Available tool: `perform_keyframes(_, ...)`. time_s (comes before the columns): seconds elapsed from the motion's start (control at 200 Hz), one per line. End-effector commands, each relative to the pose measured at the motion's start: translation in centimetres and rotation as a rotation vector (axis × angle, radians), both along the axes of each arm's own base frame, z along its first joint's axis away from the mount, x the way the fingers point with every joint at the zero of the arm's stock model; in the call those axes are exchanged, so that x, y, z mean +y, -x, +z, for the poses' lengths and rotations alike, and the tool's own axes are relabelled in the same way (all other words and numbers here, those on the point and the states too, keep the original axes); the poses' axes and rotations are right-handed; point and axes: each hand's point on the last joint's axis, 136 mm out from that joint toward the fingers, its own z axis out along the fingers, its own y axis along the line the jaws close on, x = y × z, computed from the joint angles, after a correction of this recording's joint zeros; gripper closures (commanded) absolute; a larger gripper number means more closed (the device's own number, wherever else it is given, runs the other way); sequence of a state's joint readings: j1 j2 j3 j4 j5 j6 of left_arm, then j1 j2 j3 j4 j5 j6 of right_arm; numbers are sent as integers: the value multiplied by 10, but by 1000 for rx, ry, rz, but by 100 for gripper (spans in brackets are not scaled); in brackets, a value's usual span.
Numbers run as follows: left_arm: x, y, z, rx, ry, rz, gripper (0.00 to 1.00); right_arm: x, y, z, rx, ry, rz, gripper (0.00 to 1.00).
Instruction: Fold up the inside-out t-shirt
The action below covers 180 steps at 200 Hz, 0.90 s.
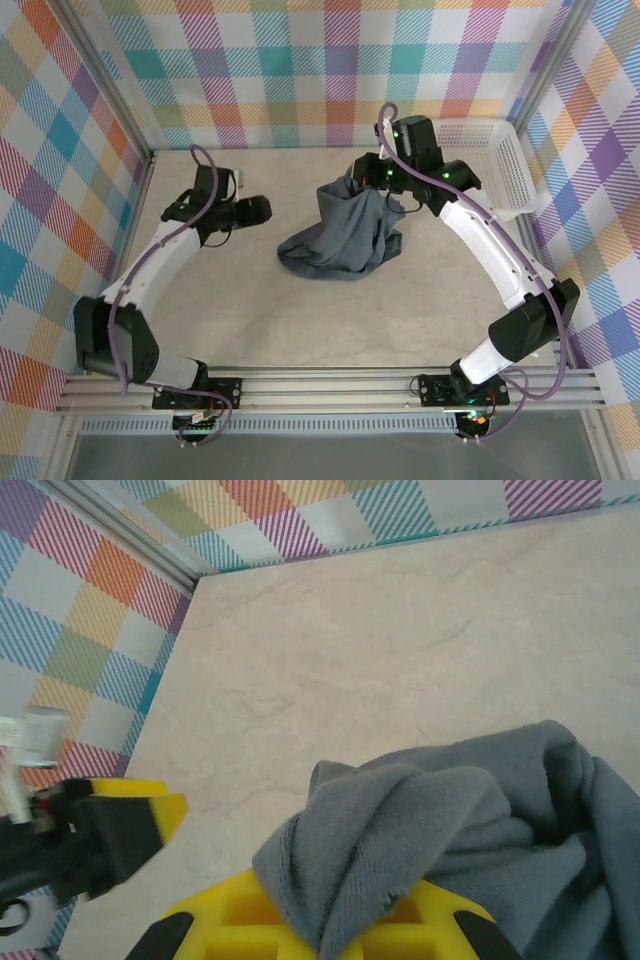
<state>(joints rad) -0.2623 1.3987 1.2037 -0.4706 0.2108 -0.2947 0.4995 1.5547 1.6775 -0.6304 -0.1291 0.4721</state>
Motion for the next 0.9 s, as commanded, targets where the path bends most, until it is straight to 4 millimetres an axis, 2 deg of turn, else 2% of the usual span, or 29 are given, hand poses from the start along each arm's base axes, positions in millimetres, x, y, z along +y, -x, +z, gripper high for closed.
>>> perform_keyframes(0.0,-85,21,72,-111,280,-289,25,15,11,23,-30,-99,74,100)
perform_keyframes(0.035,-98,22,70,-89,281,-310,24,20,14,26,-41,-120,111,100)
perform_keyframes(0.09,-107,15,63,-50,277,-286,23,28,19,32,-66,-158,167,100)
perform_keyframes(0.145,-118,5,62,-26,353,-274,17,32,22,32,-77,-176,189,100)
perform_keyframes(0.18,-133,0,73,-40,452,-303,14,33,22,30,-73,-176,193,100)
perform_keyframes(0.235,-161,3,86,-33,570,-398,8,33,22,25,-58,-164,193,100)
perform_keyframes(0.295,-183,6,74,14,552,-468,9,32,22,22,-49,-150,191,100)
perform_keyframes(0.33,-187,7,59,44,494,-469,19,29,22,19,-46,-138,175,100)
perform_keyframes(0.365,-184,5,42,73,440,-442,35,24,20,18,-46,-121,146,100)
perform_keyframes(0.43,-165,-8,18,109,376,-346,79,2,13,11,-34,-62,27,100)
perform_keyframes(0.47,-148,-18,13,109,366,-280,98,-13,11,6,-26,-35,-37,100)
perform_keyframes(0.53,-123,-32,13,97,377,-201,100,-27,14,1,-26,-33,-73,100)
perform_keyframes(0.615,-100,-43,29,56,379,-166,100,-33,36,-5,-65,-47,-29,100)
perform_keyframes(0.64,-98,-46,37,33,377,-169,100,-33,45,-13,-63,-56,-8,100)
perform_keyframes(0.66,-96,-43,36,51,368,-168,100,-34,53,-21,-57,-64,10,100)
perform_keyframes(0.7,-95,-44,44,36,365,-178,100,-32,71,-45,-27,-83,49,100)
perform_keyframes(0.76,-97,-44,53,15,379,-185,100,-29,101,-89,20,-112,103,100)
perform_keyframes(0.84,-104,-44,63,-23,432,-211,100,-24,143,-157,107,-72,181,99)
perform_keyframes(0.895,-111,-39,65,-39,449,-246,100,-26,161,-189,187,-40,200,93)
